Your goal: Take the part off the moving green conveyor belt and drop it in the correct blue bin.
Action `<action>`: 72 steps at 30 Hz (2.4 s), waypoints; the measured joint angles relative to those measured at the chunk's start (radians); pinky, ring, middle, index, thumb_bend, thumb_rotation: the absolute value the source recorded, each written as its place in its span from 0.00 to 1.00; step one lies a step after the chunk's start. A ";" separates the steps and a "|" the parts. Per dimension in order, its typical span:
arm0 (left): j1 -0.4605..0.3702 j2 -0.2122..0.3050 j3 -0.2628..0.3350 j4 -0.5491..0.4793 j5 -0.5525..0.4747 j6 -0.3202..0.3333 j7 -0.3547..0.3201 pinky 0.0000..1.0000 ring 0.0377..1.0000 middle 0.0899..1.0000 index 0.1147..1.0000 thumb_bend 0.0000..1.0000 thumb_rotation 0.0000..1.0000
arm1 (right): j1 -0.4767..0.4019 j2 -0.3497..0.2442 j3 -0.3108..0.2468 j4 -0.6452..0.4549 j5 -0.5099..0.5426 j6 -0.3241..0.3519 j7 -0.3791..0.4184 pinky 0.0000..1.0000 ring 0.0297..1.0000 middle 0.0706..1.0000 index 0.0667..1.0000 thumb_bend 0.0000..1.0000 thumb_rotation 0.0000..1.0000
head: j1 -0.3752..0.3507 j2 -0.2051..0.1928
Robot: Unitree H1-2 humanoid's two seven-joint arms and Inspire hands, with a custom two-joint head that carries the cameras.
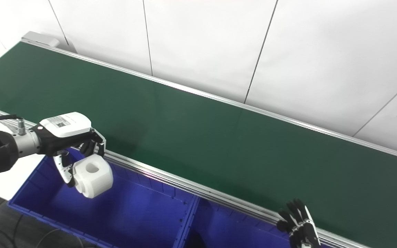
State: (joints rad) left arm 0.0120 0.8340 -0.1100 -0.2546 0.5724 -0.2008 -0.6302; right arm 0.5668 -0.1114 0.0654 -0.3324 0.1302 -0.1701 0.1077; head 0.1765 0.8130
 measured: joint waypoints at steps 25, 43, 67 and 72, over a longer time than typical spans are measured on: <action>-0.040 0.039 -0.026 -0.110 -0.156 0.330 -0.306 0.67 0.78 0.82 0.81 1.00 0.46 | -0.001 0.020 0.012 -0.034 -0.022 0.016 -0.004 0.82 0.85 0.90 0.91 0.80 0.94 | -0.035 0.008; 0.235 -0.385 0.155 -0.324 -0.857 0.473 -0.041 0.81 0.82 0.80 0.80 0.87 0.58 | -0.009 0.140 0.129 -0.098 -0.201 0.118 -0.051 0.79 0.83 0.89 0.89 0.82 0.93 | -0.400 0.054; 0.448 -0.832 -0.029 -0.363 -0.447 0.339 0.437 0.88 0.93 0.96 0.94 0.48 0.53 | -0.018 0.189 0.190 -0.091 -0.316 0.120 -0.116 0.75 0.81 0.88 0.89 0.78 0.95 | -0.535 0.067; 0.425 -0.799 -0.021 -0.188 -0.437 0.192 0.460 0.90 0.94 0.97 0.95 0.50 0.54 | -0.017 0.192 0.190 -0.089 -0.339 0.120 -0.126 0.75 0.81 0.87 0.89 0.79 0.95 | -0.566 0.074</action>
State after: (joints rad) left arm 0.4368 0.0348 -0.1310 -0.4423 0.1358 -0.0086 -0.1706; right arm 0.5497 0.0808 0.2555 -0.4213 -0.2085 -0.0505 -0.0183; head -0.3896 0.8866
